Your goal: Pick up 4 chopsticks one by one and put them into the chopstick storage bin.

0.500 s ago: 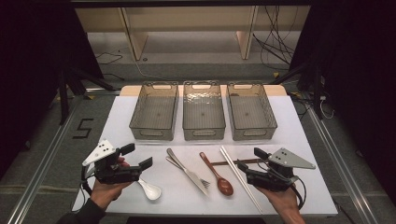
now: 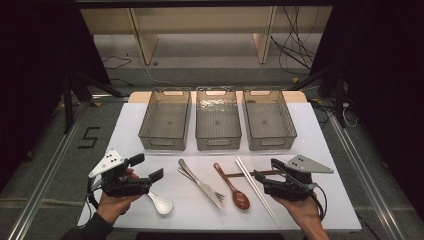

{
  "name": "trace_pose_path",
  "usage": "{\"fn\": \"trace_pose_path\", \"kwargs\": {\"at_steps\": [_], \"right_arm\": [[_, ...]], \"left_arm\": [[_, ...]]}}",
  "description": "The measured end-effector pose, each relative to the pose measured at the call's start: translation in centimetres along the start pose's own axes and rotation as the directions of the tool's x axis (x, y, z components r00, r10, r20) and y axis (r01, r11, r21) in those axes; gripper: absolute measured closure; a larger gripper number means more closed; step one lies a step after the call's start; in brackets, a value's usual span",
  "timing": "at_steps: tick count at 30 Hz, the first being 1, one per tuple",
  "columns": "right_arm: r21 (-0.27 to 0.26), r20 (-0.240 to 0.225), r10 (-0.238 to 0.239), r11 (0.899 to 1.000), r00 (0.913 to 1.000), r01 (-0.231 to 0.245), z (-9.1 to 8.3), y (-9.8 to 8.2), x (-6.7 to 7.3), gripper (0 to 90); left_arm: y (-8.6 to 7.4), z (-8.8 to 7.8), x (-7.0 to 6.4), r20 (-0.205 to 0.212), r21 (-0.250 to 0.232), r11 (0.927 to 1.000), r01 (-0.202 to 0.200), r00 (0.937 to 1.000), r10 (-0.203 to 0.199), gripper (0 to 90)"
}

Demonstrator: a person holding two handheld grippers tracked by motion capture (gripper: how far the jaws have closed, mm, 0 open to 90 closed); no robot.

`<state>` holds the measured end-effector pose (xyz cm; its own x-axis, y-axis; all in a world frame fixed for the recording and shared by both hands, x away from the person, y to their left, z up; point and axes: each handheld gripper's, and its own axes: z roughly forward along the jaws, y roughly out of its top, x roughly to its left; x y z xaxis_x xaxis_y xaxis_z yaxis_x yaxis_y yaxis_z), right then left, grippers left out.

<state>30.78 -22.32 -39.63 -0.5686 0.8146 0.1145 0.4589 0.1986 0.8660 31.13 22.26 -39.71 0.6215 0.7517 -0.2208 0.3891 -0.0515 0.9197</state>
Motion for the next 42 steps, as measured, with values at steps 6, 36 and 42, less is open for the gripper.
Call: {"fn": "trace_pose_path", "kwargs": {"at_steps": [6,36,42], "right_arm": [[0.167,-0.012,-0.045,0.985,0.9989,0.046,1.6,0.9,-0.2,34.4],[0.654,-0.018,-0.057,0.755,0.9982,0.055,7.3,-1.7,-1.6,66.9],[0.694,-0.014,-0.075,0.717,0.9971,0.064,7.9,-2.1,-1.7,73.5]], "left_arm": [[0.0,0.0,0.1,-0.001,0.003,1.0000,-0.002,1.0000,0.002,9.4],[0.0,-0.1,0.1,0.005,-0.001,1.0000,-0.002,1.0000,0.002,9.5],[0.0,-0.1,0.1,0.005,0.000,1.0000,-0.002,1.0000,0.002,9.5]]}}
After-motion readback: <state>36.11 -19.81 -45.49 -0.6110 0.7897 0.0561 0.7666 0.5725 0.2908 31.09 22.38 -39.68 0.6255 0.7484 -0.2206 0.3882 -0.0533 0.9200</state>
